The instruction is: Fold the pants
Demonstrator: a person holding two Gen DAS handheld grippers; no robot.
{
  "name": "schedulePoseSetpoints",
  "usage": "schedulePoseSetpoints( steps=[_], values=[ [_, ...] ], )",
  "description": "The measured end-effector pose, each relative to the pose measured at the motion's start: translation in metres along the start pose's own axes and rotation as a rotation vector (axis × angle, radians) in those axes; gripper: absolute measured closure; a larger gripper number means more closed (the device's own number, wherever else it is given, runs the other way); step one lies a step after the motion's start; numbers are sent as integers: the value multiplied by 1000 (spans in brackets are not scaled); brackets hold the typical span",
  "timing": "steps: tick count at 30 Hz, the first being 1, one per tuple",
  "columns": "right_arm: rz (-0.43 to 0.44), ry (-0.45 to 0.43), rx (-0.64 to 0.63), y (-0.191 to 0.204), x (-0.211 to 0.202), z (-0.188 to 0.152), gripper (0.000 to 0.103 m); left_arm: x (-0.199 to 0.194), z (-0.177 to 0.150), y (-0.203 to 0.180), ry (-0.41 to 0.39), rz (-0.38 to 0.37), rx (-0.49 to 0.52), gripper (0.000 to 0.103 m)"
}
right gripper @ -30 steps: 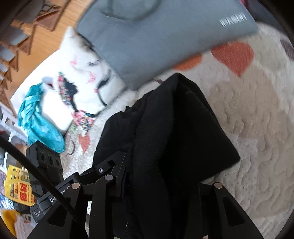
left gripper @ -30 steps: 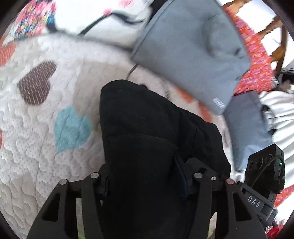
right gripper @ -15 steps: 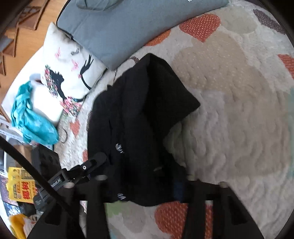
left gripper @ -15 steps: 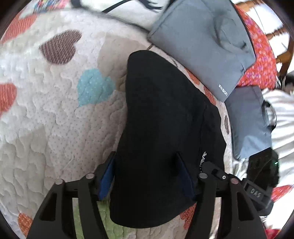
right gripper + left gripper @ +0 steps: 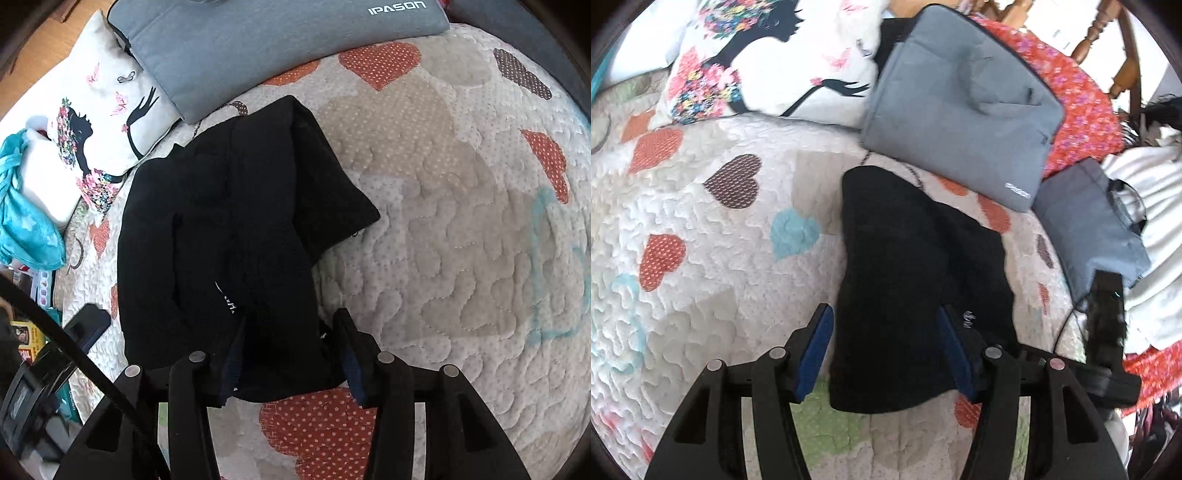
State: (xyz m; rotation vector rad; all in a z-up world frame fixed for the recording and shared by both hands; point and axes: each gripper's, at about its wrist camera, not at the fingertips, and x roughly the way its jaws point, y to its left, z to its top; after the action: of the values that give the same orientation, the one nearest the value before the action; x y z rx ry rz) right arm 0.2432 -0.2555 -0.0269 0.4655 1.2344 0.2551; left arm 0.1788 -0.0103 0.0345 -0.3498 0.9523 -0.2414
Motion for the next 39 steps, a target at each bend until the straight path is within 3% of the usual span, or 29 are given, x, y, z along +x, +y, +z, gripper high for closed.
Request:
schedulePoseSetpoints(
  steps=[2,4,6,9,12,16,18,22,26,36,39],
  values=[
    [12,5,18,-2,0,1,53,10,-5,-1,52,2,7,45],
    [19,8,28,-2,-1,1,52,33,-12,4,153,40,-12,45],
    [20,11,36,-4,-2,-1,52,45,-16,12,171,56,-37,39],
    [23,14,50,-5,-4,-2,51,49,-14,25,207,-7,-122,38],
    [37,28,74,-9,-6,-3,47,44,-15,29,204,-28,-134,38],
    [69,48,151,-18,-17,-7,36,26,-15,24,161,-3,-91,38],
    [68,32,173,-19,-27,-12,36,15,-16,21,132,16,-80,38],
    [11,-57,162,-17,-61,-24,35,-11,-24,13,50,55,-54,38],
    [23,-134,166,-15,-88,-39,35,-41,-41,6,-49,75,-37,38],
    [-49,-238,-7,23,-117,-105,34,-81,-98,-4,-181,176,-4,38],
    [-74,-273,-54,34,-119,-118,34,-97,-105,-13,-281,263,35,36]
  ],
)
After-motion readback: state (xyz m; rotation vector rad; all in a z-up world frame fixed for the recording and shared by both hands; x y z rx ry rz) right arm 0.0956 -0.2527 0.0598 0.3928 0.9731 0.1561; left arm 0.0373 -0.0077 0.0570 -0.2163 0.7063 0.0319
